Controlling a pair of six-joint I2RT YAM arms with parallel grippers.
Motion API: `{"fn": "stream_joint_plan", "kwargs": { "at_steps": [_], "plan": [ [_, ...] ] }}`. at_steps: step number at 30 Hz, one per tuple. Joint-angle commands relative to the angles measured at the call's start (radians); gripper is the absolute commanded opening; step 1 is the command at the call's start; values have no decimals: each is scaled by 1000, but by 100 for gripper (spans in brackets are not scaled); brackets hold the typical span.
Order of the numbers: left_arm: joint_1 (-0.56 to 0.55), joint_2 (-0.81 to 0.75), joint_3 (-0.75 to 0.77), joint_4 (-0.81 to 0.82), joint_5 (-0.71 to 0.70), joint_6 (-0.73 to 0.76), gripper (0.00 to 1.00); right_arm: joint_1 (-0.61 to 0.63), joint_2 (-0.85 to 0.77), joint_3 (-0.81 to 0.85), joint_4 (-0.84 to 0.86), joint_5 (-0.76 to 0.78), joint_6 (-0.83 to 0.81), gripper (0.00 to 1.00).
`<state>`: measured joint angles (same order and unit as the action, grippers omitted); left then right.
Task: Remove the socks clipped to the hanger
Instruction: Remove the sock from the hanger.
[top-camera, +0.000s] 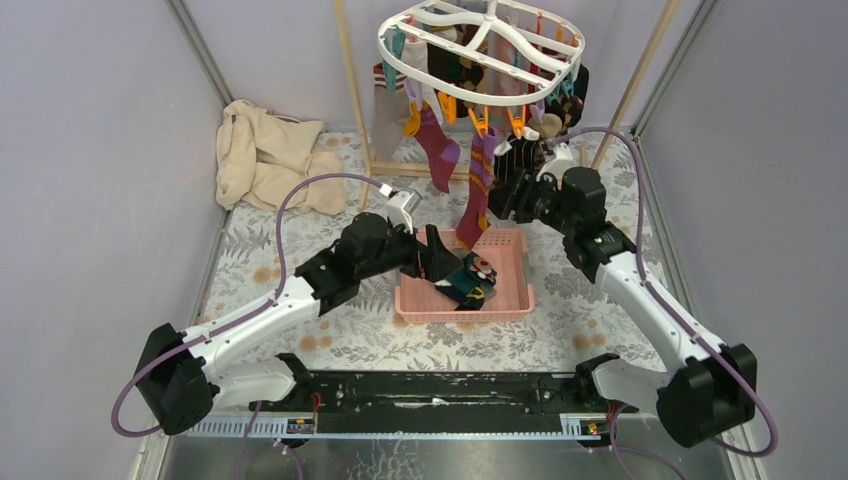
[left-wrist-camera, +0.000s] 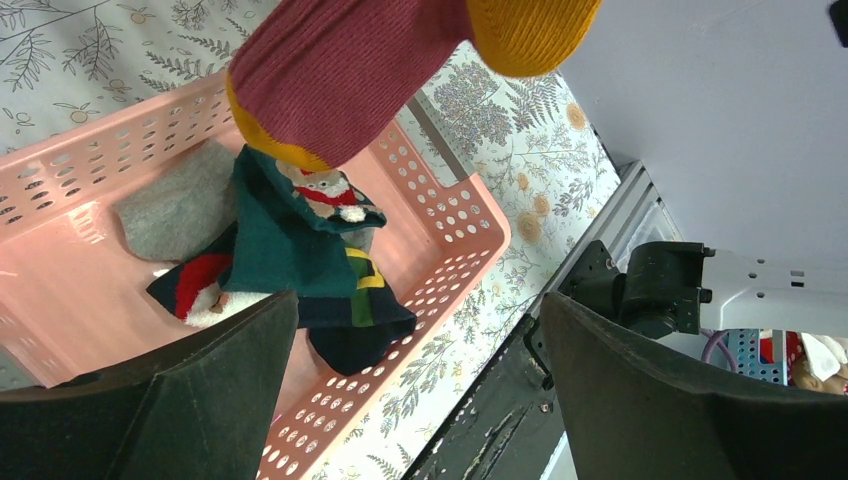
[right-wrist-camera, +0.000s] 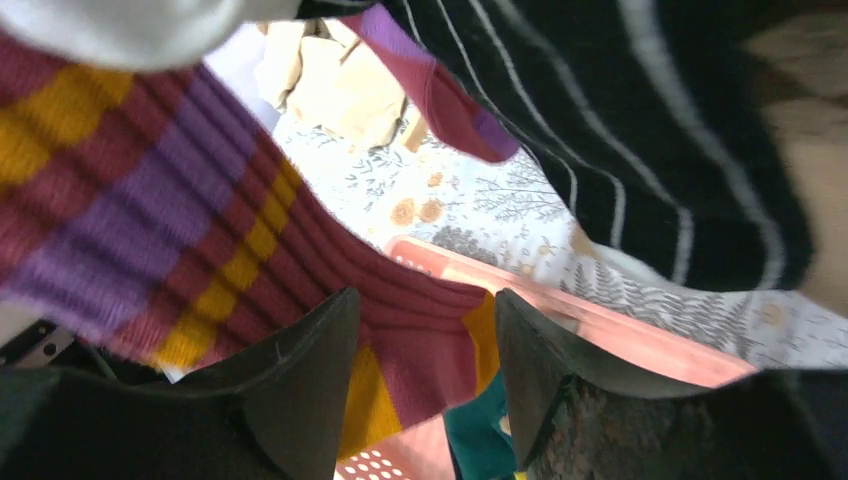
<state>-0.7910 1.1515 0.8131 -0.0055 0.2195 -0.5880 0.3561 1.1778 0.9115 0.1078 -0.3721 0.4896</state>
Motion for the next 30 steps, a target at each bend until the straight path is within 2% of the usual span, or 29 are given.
{"fn": "stream_joint_plan", "kwargs": {
  "at_steps": [1, 4, 7, 14, 18, 24, 30],
  "plan": [
    [3, -18, 22, 9, -17, 18, 99, 3, -120, 27, -98, 148, -119, 61],
    [3, -13, 24, 9, -18, 14, 99, 3, -170, 34, -145, 246, -159, 63],
    [3, -8, 30, 9, -17, 13, 99, 3, -165, 56, -131, 254, -173, 64],
    [2, -20, 36, -19, -22, 14, 99, 3, -82, 89, 46, 88, -132, 64],
    [3, -27, 29, -22, -26, 13, 99, 3, -34, 122, 85, 65, -119, 62],
    [3, -26, 26, -21, -25, 11, 99, 3, 15, 162, 121, 136, -139, 61],
    [3, -30, 25, -23, -25, 14, 99, 3, 14, 196, 95, 227, -181, 67]
  ]
}}
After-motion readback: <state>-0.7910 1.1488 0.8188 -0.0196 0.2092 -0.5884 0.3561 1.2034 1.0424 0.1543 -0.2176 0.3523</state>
